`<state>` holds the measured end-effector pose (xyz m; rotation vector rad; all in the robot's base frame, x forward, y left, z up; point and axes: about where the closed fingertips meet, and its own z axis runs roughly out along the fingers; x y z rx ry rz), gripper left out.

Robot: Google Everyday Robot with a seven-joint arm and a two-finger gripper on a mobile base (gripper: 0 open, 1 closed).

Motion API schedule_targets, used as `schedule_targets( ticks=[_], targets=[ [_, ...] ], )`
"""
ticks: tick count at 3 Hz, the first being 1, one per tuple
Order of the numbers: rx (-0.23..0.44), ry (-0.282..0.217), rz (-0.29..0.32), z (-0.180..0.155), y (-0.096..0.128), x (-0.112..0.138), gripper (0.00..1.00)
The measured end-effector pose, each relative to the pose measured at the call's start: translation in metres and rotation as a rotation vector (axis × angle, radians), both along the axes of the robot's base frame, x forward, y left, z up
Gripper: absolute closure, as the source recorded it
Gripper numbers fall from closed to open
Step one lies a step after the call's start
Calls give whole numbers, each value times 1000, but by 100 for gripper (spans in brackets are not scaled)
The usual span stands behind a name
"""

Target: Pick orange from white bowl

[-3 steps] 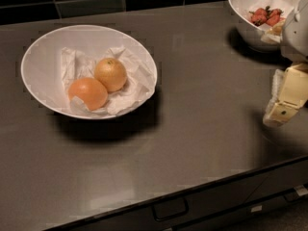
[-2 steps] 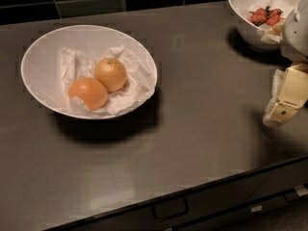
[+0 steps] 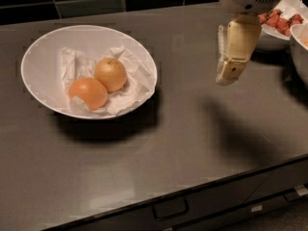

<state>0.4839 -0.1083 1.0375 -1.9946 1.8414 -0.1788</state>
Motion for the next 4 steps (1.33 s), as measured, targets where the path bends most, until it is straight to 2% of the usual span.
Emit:
schedule_targets(
  ticks=[1, 2, 3, 4],
  targets=[
    [0, -1, 0, 0, 0, 0, 0],
    [-3, -24, 39, 8, 11, 9, 0],
    [-22, -13, 141, 5, 37, 28, 0],
    [-5, -12, 250, -3, 63, 50, 0]
  ],
)
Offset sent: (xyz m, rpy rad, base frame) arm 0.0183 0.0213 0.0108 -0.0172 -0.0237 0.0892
